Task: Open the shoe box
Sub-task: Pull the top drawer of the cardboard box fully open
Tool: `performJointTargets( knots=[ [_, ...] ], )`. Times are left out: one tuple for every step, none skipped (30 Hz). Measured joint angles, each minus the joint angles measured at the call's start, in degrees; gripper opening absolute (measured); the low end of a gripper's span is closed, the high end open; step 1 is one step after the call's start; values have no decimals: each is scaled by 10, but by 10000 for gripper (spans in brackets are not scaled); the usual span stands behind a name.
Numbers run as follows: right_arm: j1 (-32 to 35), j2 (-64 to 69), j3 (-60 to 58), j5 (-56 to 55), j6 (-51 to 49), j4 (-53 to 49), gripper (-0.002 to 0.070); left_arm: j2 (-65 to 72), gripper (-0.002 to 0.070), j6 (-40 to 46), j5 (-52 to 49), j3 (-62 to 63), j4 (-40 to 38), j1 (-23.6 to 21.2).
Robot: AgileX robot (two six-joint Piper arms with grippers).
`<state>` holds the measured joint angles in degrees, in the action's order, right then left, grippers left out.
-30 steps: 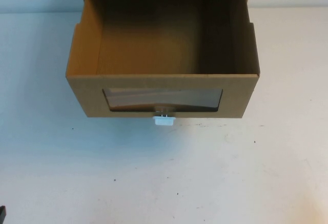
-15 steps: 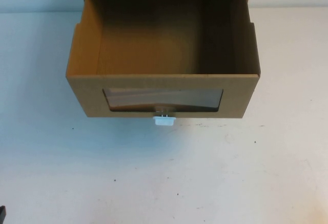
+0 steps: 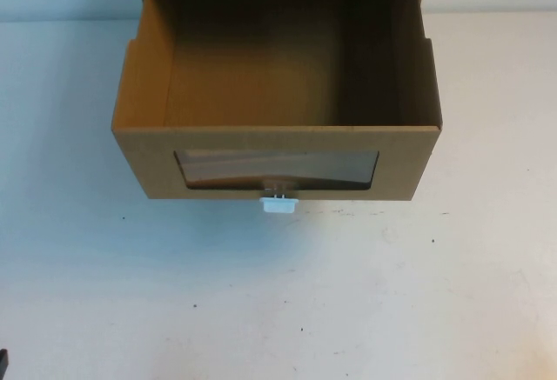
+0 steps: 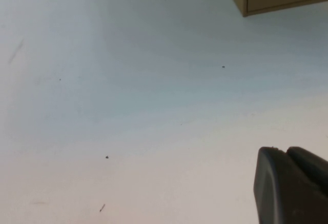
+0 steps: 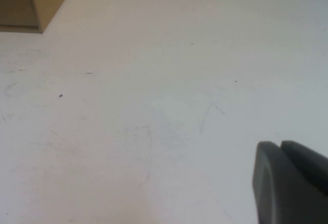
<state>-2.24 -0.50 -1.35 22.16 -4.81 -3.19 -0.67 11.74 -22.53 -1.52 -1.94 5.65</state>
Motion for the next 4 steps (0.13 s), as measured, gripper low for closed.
performJointTargets(
  knots=[
    [0, 0, 0, 0, 0, 0, -13, 0, -5, 0, 0, 0, 0, 0],
    [0, 0, 0, 0, 0, 0, -13, 0, -6, 0, 0, 0, 0, 0],
    [0, 0, 0, 0, 0, 0, -13, 0, -6, 0, 0, 0, 0, 0],
    [0, 0, 0, 0, 0, 0, -13, 0, -6, 0, 0, 0, 0, 0]
  ],
)
